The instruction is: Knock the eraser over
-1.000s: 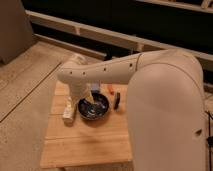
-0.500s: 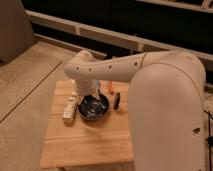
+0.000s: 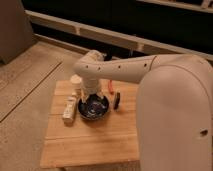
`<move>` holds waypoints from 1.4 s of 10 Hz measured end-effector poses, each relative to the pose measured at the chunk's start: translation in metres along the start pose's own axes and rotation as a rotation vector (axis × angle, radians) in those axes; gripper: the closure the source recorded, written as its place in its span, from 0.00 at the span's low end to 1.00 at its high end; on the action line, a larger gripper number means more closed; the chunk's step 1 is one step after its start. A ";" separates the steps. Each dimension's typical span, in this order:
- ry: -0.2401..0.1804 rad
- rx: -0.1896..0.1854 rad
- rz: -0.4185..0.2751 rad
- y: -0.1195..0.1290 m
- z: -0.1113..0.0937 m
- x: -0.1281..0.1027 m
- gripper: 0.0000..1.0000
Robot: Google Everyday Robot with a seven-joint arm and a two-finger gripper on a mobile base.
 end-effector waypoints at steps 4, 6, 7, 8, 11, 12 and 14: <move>0.002 0.001 0.045 -0.030 0.012 -0.002 0.35; -0.017 -0.001 0.085 -0.062 0.012 -0.008 0.35; -0.027 -0.007 0.089 -0.069 0.011 -0.012 0.35; -0.038 -0.023 0.091 -0.074 0.013 -0.016 0.35; -0.055 -0.093 0.070 -0.072 0.030 -0.025 0.35; -0.053 -0.118 0.055 -0.065 0.038 -0.027 0.35; -0.027 -0.130 0.053 -0.070 0.050 -0.020 0.35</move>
